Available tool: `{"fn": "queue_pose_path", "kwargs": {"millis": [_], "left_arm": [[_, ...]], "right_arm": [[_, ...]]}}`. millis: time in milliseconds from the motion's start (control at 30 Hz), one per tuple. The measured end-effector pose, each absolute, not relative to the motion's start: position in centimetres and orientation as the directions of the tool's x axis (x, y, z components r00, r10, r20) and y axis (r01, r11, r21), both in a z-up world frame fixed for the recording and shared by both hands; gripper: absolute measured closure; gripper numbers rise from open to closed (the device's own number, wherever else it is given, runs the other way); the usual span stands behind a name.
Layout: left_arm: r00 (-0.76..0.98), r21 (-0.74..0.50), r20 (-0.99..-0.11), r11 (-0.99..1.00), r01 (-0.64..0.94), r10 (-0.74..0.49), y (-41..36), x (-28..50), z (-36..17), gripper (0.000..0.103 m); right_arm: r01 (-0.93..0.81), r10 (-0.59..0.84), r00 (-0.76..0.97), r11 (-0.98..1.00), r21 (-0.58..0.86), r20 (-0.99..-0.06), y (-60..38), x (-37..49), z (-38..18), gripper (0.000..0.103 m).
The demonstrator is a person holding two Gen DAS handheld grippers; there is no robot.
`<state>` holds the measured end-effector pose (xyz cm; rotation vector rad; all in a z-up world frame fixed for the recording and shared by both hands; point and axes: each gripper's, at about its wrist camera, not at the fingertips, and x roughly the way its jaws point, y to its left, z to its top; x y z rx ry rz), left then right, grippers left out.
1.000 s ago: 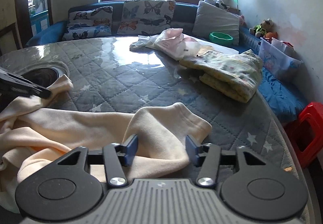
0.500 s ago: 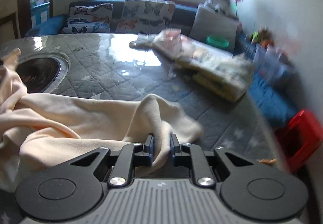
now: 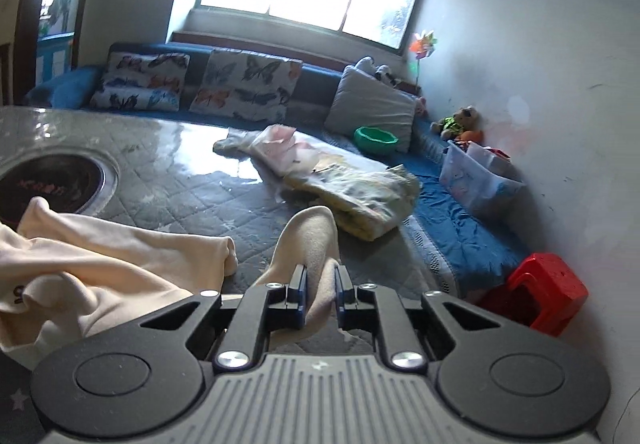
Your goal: Fold clothes
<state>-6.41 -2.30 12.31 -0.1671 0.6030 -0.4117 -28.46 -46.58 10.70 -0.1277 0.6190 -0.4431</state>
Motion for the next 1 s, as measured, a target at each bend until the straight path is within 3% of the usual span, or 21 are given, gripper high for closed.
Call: {"fn": "queue_pose_path", "kwargs": {"millis": [200,300,533,767,1000], "left_arm": [[0.73,-0.319,-0.544,0.907,0.275,-0.413,2.3,-8.1,11.9,0.099],[0.677,-0.309,-0.625,0.92,0.242,-0.388,3.0,-7.7,9.9,0.099],[0.64,-0.261,-0.702,0.949,0.176,-0.312,3.3,-6.7,7.0,0.091],[0.639,-0.206,-0.706,0.952,0.227,-0.305,3.6,-8.1,6.7,0.056],[0.655,-0.187,-0.672,0.935,0.302,-0.346,4.4,-11.4,8.0,0.056]], "right_arm": [[0.42,-0.432,0.703,0.893,-0.16,-0.565,-47.7,-31.3,10.5,0.09],[0.424,-0.414,0.648,0.893,-0.149,-0.639,-48.2,-31.1,8.2,0.079],[0.438,-0.446,0.634,0.88,-0.183,-0.632,-48.1,-31.8,7.7,0.067],[0.184,-0.229,0.725,0.973,-0.137,-0.65,-44.5,-32.2,9.5,0.067],[-0.152,-0.003,0.735,0.974,-0.169,-0.678,-38.0,-31.1,8.8,0.069]]}}
